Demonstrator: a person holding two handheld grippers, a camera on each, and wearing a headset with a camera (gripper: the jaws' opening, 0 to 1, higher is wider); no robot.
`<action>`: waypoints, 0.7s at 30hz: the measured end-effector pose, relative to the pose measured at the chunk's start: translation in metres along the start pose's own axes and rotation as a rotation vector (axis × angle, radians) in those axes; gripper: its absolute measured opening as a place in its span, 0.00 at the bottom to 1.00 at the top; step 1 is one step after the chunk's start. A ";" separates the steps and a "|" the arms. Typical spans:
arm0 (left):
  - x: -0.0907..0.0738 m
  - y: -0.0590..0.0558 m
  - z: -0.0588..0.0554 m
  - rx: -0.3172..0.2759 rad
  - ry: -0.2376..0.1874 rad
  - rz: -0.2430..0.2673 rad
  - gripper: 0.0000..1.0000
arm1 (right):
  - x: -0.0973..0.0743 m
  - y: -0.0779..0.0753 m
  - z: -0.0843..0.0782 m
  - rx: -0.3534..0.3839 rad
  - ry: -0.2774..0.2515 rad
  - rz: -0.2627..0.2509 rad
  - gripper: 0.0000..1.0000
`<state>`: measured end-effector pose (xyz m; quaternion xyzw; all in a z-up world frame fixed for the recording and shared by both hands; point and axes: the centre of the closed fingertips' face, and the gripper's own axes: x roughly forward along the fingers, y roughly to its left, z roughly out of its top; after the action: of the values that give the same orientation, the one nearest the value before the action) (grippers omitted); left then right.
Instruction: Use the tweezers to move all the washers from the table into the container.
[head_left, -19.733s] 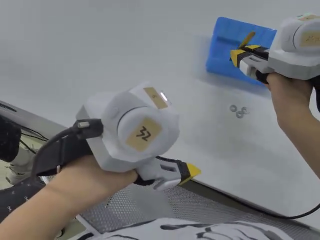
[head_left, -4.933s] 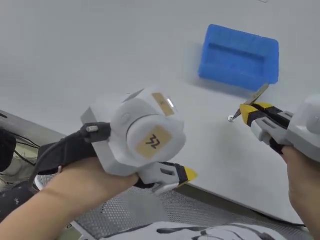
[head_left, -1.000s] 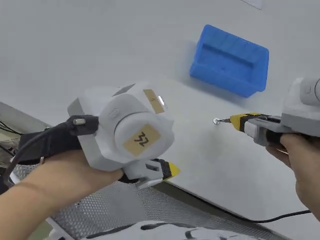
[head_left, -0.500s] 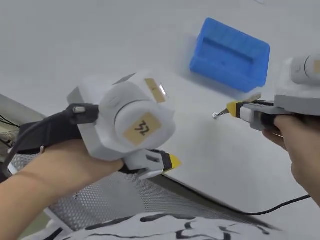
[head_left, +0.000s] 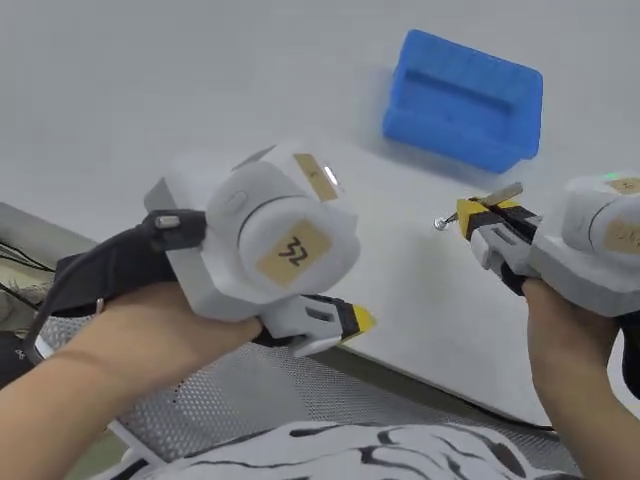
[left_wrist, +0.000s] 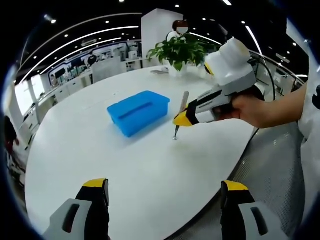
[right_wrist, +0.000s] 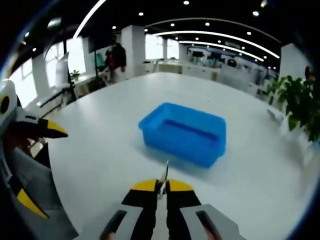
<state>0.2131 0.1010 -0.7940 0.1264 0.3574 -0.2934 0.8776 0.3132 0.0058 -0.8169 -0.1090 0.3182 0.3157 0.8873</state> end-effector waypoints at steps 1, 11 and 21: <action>0.000 -0.001 0.001 0.004 0.001 -0.001 0.95 | 0.000 0.000 0.001 0.011 0.001 -0.001 0.02; 0.001 -0.001 0.004 0.013 0.002 -0.002 0.95 | 0.002 -0.002 0.006 0.035 0.008 0.005 0.03; 0.002 0.001 0.003 0.016 0.007 -0.005 0.95 | 0.003 -0.003 0.004 0.096 0.011 0.017 0.04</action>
<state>0.2168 0.0995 -0.7931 0.1337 0.3582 -0.2979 0.8747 0.3190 0.0069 -0.8156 -0.0653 0.3389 0.3068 0.8870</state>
